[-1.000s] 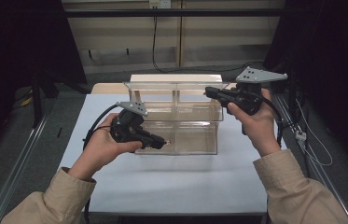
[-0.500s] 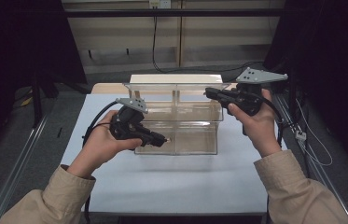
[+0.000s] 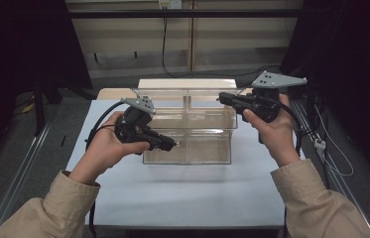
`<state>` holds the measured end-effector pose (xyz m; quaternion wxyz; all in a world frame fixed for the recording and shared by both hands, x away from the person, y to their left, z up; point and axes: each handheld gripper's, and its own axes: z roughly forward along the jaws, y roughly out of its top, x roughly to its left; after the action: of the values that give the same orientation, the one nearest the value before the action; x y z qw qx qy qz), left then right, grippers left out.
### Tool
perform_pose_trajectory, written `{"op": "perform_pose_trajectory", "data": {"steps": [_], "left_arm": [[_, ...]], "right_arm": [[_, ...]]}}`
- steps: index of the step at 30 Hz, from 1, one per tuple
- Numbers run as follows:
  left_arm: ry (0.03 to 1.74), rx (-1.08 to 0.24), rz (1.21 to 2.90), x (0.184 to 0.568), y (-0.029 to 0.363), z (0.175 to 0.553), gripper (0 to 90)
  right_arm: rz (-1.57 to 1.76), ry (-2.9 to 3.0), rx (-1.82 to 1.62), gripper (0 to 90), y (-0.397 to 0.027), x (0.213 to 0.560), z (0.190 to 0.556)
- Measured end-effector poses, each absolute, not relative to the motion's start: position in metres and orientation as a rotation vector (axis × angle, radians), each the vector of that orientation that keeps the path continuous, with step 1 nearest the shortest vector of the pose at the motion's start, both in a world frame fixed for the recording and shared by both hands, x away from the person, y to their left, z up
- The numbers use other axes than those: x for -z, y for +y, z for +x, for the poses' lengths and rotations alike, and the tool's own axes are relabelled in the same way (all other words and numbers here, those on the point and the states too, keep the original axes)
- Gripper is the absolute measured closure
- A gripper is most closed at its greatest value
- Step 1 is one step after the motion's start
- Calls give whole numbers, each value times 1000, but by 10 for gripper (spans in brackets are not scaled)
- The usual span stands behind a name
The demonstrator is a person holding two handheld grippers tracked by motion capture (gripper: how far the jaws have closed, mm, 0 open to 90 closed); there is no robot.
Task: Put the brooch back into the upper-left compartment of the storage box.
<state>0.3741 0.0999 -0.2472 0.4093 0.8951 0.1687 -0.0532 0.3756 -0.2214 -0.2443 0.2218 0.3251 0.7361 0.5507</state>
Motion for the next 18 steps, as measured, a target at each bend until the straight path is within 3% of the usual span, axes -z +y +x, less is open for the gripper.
{"op": "perform_pose_trajectory", "data": {"steps": [18], "left_arm": [[429, 120, 2250, 239, 103, 381, 839]], "right_arm": [[908, 2031, -1520, 900, -223, 247, 376]]}}
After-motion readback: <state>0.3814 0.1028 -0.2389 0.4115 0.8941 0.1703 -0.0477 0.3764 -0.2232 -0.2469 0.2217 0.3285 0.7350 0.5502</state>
